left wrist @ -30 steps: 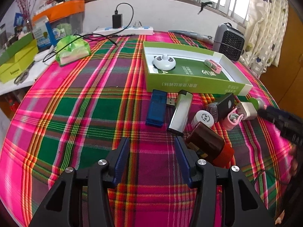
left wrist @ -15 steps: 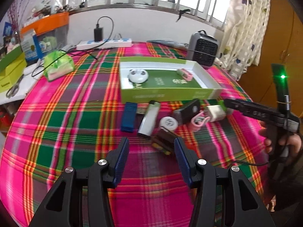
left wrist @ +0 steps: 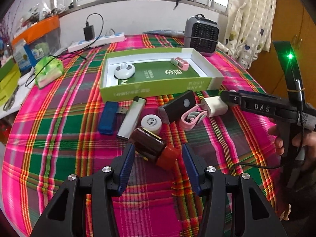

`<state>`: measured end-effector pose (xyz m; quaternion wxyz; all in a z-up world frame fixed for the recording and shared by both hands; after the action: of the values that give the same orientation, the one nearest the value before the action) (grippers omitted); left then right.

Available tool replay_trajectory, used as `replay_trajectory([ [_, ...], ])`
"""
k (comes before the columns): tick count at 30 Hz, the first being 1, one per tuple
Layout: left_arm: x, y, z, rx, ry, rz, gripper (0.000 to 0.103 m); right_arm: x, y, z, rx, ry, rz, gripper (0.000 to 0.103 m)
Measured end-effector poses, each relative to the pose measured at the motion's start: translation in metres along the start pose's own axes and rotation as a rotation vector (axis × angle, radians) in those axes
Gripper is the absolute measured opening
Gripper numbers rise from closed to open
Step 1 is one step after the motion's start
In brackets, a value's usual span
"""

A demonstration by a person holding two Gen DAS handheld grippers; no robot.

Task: Organize rigid objects
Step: 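Move the left tool toward the brown bottle while the right tool approaches the green-white spool, then grasp the brown bottle with the left tool while the right tool grasps the green-white spool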

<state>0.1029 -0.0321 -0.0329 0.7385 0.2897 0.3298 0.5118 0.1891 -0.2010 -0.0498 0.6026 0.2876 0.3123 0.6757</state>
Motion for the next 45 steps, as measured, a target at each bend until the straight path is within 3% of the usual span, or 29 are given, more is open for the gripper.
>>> replay_trajectory([
  [6, 0.004, -0.012, -0.008, 0.046, 0.021, 0.019, 0.049, -0.003, 0.000, 0.002, 0.004, 0.011, -0.033, 0.059],
  [15, 0.023, -0.009, -0.010, 0.040, 0.055, 0.053, 0.049, -0.006, -0.002, -0.001, 0.012, 0.039, -0.053, 0.059],
  [20, 0.034, -0.003, -0.012, 0.031, 0.065, 0.072, 0.049, -0.004, 0.000, -0.001, 0.003, 0.060, -0.050, 0.041],
  [25, 0.046, 0.006, -0.012, 0.013, 0.074, 0.085, 0.049, -0.002, 0.002, -0.002, -0.005, 0.070, -0.048, 0.034],
  [32, 0.073, 0.016, -0.017, 0.001, 0.118, 0.127, 0.049, -0.003, 0.007, -0.006, -0.013, 0.070, -0.052, 0.034],
  [38, 0.082, 0.021, -0.017, -0.021, 0.154, 0.099, 0.049, -0.005, 0.022, -0.011, -0.039, 0.057, -0.052, 0.034],
  [45, 0.072, 0.025, -0.012, -0.061, 0.185, -0.009, 0.049, 0.002, 0.044, -0.022, -0.067, 0.055, -0.028, 0.034],
])
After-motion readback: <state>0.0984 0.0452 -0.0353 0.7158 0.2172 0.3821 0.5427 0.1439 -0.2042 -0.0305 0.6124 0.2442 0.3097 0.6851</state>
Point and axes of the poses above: each gripper's, at about its wrist camera, not at the fingertips, and y roughly against the way its jaws point, x to its left, z to its top, the point moved 8 cm from there along -y, roughly the way its jaws point, and after that the axes turned 10 degrees about -z, right-handed, at the moved point
